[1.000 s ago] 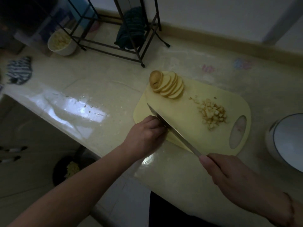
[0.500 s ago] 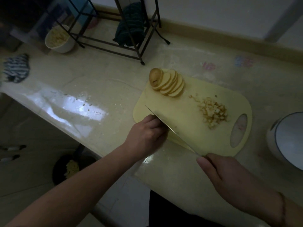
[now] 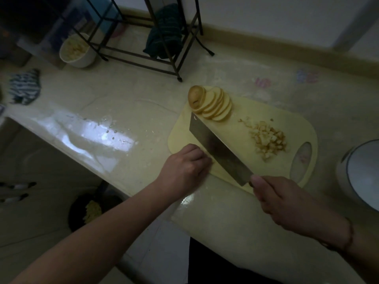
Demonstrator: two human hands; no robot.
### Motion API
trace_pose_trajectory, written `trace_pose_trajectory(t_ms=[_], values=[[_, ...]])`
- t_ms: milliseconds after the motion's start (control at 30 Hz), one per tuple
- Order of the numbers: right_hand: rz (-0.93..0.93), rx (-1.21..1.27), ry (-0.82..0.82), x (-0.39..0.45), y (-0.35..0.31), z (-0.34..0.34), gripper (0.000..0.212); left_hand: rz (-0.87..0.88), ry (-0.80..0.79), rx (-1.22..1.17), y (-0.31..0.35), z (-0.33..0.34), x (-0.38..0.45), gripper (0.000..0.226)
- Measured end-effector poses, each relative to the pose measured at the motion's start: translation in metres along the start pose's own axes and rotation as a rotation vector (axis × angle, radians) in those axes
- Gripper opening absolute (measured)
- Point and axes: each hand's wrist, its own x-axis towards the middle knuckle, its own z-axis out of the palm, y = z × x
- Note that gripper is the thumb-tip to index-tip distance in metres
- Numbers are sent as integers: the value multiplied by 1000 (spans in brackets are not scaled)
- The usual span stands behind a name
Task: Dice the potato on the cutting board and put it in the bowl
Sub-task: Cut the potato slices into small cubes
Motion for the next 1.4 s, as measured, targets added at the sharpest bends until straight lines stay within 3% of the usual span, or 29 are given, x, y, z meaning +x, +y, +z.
trace_pose_trajectory(t_ms=[233,500,933,1200,1400], values=[[-108,-125,75,-9,-1,7,68,34,-4,18,-5,-1,-7,16],[-154,-174,98,-16,1,13,66,2,-14,11,-6,0,-9,21],[-98,-200,90,-37,11,8,64,13,-7,13,-7,2,-11,19],[-113,-243,90,-4,-8,21,65,13,0,10,-7,3,-11,13],[-58,-126,50,2,-7,7,64,18,-9,-1,-6,0,-10,20]])
